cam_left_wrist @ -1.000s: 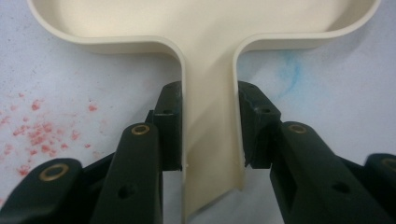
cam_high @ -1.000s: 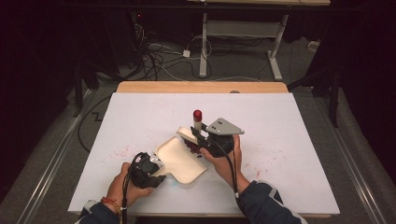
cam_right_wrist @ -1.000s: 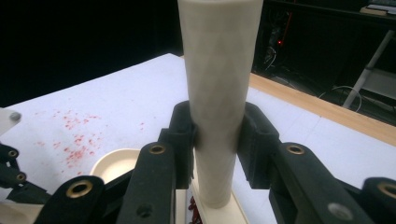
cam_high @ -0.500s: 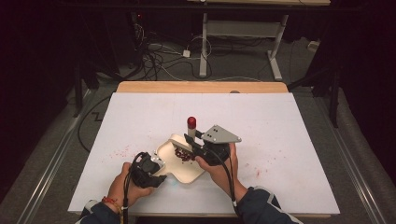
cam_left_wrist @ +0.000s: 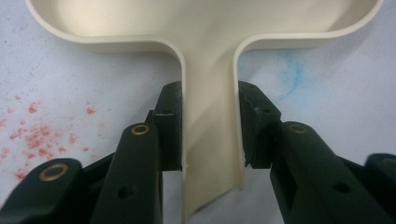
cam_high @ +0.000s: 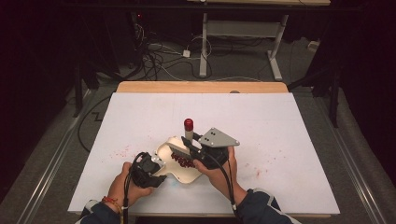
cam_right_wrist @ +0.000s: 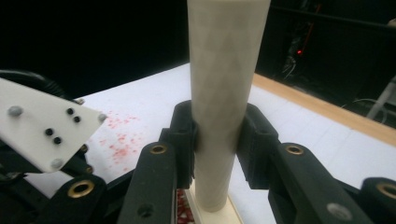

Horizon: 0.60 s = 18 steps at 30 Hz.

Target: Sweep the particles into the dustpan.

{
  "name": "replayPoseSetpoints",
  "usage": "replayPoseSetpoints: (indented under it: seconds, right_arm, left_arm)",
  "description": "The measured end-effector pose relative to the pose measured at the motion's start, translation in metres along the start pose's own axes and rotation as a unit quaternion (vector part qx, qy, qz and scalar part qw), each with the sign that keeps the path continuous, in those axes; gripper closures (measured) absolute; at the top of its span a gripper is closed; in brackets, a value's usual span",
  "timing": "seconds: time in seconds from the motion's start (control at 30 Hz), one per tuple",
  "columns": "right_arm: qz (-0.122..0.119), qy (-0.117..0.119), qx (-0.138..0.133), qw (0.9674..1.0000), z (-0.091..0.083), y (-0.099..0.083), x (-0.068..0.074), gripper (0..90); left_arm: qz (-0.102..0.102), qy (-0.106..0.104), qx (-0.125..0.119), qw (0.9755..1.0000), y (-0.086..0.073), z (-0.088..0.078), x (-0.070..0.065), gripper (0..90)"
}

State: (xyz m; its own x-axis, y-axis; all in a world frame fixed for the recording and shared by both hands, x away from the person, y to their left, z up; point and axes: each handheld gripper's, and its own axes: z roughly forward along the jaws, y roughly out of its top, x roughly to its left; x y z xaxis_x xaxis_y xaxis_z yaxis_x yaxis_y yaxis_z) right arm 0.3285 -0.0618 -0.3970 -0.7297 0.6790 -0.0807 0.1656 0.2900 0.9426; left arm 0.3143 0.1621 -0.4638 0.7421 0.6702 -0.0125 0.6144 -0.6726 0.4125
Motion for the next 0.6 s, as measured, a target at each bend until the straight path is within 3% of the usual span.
replayPoseSetpoints:
  seconds: [0.37,0.5,0.6]
  right_arm:
    - [0.027,-0.019,-0.035,0.9988,-0.013,0.013,-0.028,70.2]
    - [0.033,-0.026,-0.045,0.9981,-0.029,0.016,-0.037,70.2]
    - [0.034,-0.036,-0.034,0.9982,-0.046,0.010,-0.044,70.2]
  left_arm:
    - [0.006,-0.001,0.002,1.0000,-0.001,0.001,0.001,63.8]
    - [0.008,0.000,0.002,1.0000,-0.001,0.000,0.001,63.7]
    - [0.011,0.001,0.004,0.9999,-0.002,0.000,0.000,63.7]
